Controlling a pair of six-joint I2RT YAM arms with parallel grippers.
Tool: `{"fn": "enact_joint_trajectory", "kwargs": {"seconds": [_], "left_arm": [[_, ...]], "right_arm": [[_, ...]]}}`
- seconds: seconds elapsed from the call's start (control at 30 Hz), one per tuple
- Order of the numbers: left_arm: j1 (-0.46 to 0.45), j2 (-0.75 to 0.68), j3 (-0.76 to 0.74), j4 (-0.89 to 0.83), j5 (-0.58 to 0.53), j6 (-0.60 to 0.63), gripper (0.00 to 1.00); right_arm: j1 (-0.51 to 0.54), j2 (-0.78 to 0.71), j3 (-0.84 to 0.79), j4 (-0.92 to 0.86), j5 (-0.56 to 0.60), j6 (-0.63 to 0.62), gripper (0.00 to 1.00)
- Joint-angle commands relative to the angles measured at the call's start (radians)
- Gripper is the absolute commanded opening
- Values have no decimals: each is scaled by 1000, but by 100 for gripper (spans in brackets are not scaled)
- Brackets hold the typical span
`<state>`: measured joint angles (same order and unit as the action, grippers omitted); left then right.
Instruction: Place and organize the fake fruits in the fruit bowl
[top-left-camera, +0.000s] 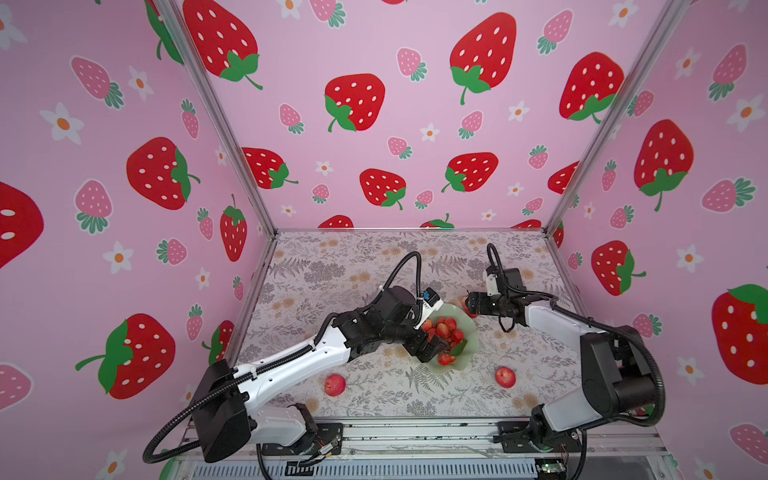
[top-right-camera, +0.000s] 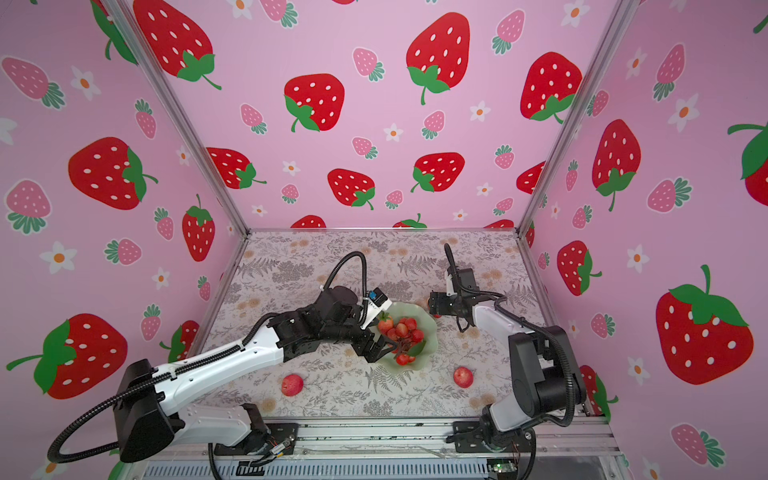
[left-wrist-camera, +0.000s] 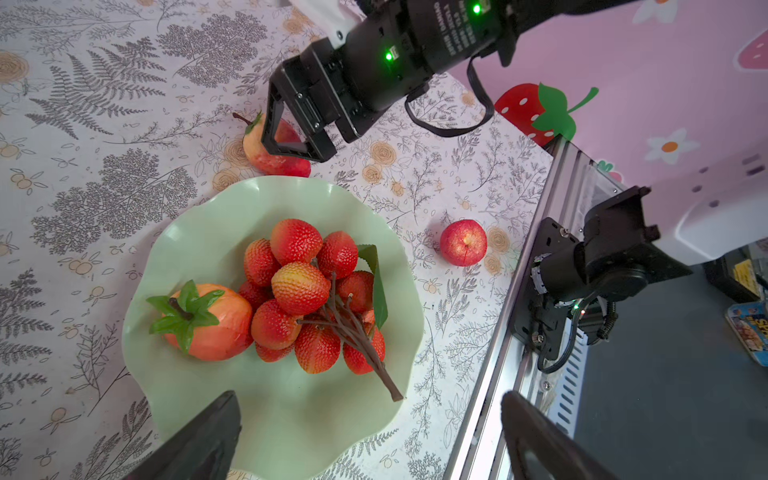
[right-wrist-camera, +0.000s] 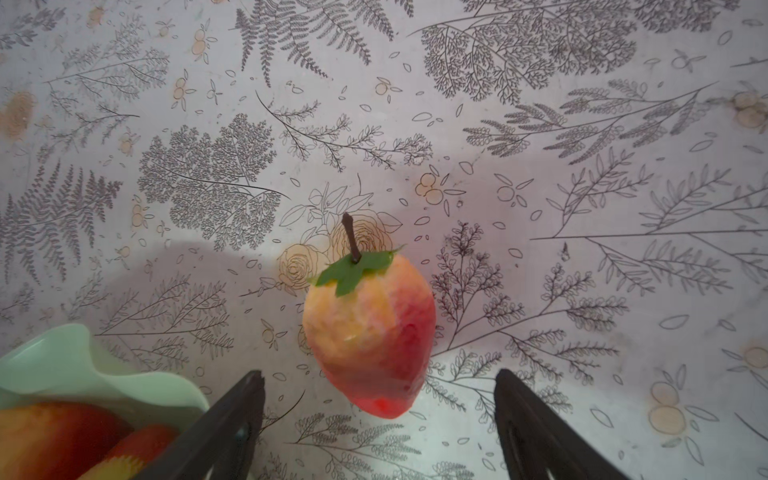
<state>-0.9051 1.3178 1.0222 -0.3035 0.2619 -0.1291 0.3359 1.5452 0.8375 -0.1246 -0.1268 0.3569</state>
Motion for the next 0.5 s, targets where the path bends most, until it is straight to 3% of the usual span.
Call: {"fn": "enact_joint_trajectory", "kwargs": {"seconds": [0.0,0.47], "left_arm": [[-5,-1,30,-11,-33,18,99],[-5,-17,-11,47,-66,-4,99]], "right_arm": [[7,31,26,-6,9,-21,87],[26,154,87,0,10,-49,69]]}}
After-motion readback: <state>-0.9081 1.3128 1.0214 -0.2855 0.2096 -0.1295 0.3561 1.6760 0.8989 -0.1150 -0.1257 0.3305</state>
